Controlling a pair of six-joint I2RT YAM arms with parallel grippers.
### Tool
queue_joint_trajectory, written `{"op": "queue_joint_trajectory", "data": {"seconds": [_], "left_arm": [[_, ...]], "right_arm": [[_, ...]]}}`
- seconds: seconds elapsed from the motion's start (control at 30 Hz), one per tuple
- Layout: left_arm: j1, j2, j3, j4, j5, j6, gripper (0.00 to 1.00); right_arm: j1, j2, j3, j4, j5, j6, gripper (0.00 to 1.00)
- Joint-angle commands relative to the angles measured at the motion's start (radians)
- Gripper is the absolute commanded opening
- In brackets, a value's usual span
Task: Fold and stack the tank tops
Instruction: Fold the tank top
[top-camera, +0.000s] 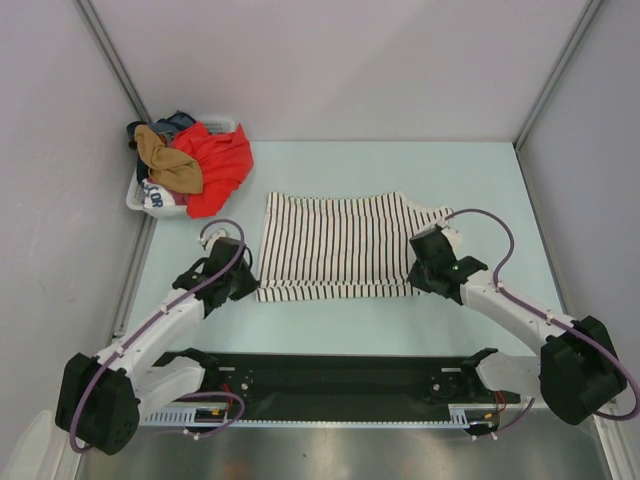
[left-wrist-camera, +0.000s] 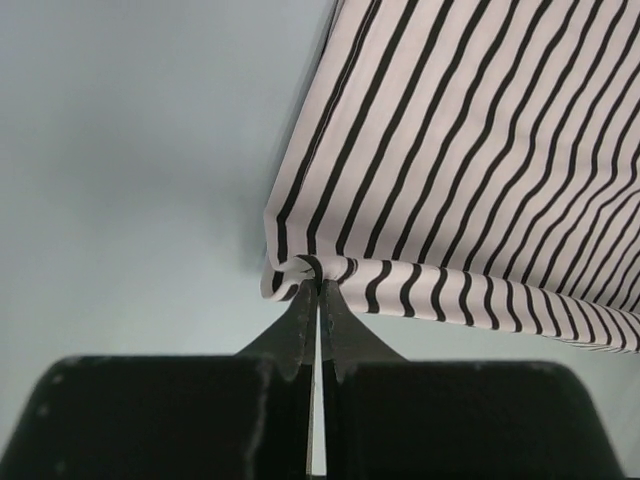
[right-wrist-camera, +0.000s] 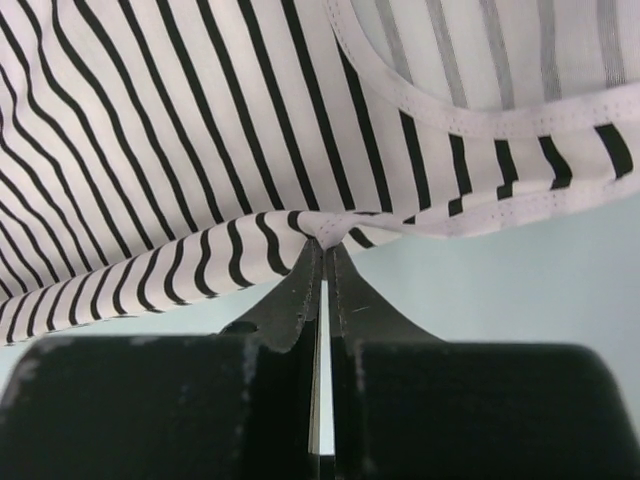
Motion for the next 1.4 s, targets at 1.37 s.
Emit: {"op": "queue_joint_trajectory", "data": {"seconds": [1.37], "left_arm": [[0.128,0.529,0.349,0.138,-0.039,0.126,0.0]], "right_arm": [[-0.195,0.461,0.36,0.095,-0.083,-0.195,0.08]]}}
